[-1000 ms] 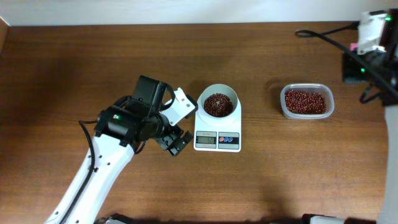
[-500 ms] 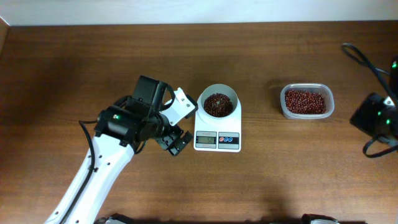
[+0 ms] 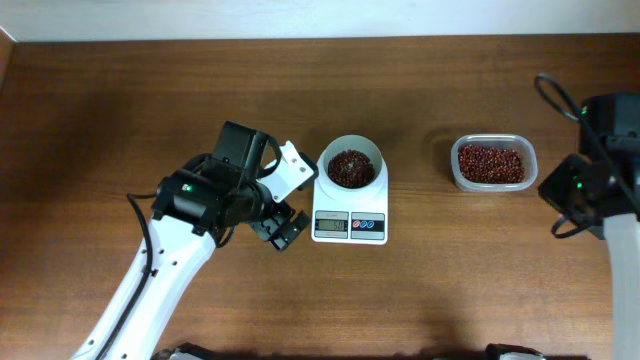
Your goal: Scoop and weigh 50g on scale
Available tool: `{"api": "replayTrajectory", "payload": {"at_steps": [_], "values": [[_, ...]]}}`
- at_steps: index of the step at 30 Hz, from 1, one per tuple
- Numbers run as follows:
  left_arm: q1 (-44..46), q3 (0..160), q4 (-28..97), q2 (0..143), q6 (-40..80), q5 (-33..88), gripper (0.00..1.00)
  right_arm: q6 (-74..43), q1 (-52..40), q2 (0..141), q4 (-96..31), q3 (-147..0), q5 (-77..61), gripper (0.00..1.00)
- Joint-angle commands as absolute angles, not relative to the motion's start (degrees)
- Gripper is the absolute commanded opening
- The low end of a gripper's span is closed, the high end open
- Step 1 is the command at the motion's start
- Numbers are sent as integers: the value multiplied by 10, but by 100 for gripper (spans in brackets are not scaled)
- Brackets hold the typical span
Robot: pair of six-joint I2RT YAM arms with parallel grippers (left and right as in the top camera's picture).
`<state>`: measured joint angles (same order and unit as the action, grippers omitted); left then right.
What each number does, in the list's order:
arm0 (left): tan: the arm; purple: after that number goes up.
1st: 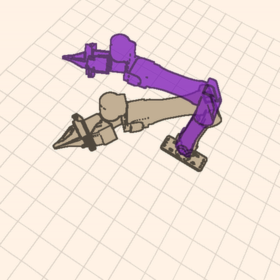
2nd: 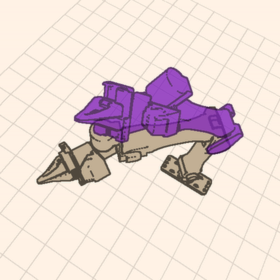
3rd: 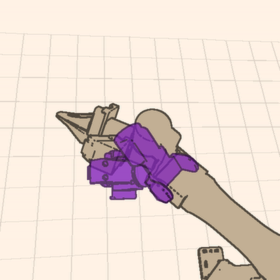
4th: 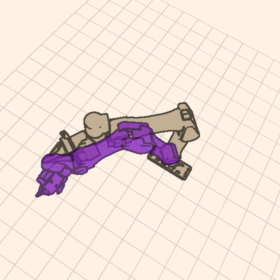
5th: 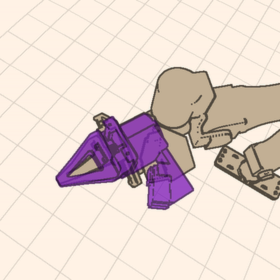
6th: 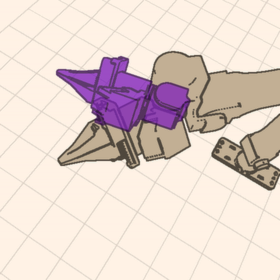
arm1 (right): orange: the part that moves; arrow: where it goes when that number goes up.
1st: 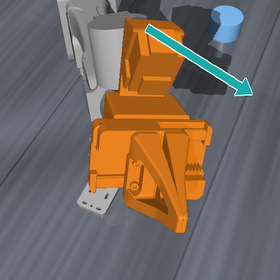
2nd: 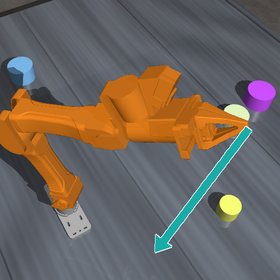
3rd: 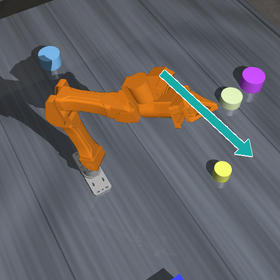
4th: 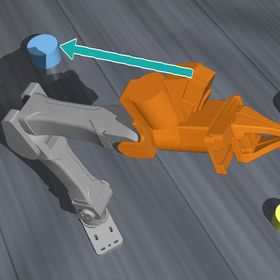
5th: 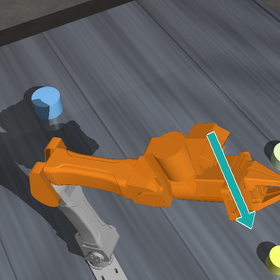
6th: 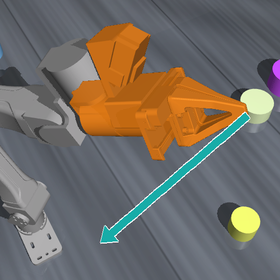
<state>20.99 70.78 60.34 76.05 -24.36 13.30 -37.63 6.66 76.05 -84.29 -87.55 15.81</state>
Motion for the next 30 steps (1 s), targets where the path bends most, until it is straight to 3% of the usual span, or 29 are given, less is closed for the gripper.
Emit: {"api": "replayTrajectory", "payload": {"at_steps": [1, 14, 25, 30], "values": [[212, 705, 603, 750, -239, 141, 99, -384, 64, 756, -817, -797, 161, 4], [212, 705, 603, 750, -239, 141, 99, -395, 65, 666, -808, -752, 207, 4], [212, 705, 603, 750, -239, 141, 99, -392, 65, 348, -810, -752, 216, 4], [212, 705, 603, 750, -239, 141, 99, -335, 65, 208, -833, -752, 233, 4]]}}
